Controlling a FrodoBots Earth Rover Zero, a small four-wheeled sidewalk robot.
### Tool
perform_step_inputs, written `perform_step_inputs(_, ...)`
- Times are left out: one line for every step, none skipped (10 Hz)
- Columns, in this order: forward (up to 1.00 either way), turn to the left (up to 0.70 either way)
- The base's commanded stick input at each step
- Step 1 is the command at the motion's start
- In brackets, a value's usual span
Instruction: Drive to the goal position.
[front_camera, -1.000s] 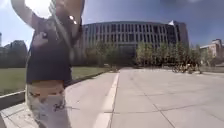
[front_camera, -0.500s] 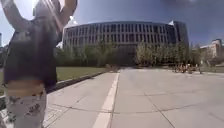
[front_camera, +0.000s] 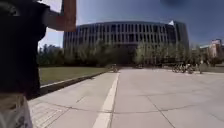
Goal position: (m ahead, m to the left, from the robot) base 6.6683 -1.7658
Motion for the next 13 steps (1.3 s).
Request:
perform_step_inputs(-0.06, 0.01)
perform_step_inputs(-0.06, 0.01)
perform_step_inputs(-0.06, 0.01)
perform_step_inputs(-0.06, 0.01)
perform_step_inputs(-0.06, 0.01)
perform_step_inputs(-0.06, 0.01)
perform_step_inputs(-0.06, 0.01)
perform_step_inputs(-0.06, 0.01)
perform_step_inputs(-0.06, 0.01)
perform_step_inputs(-0.06, 0.01)
perform_step_inputs(-0.06, 0.01)
perform_step_inputs(-0.06, 0.01)
perform_step_inputs(-0.06, 0.01)
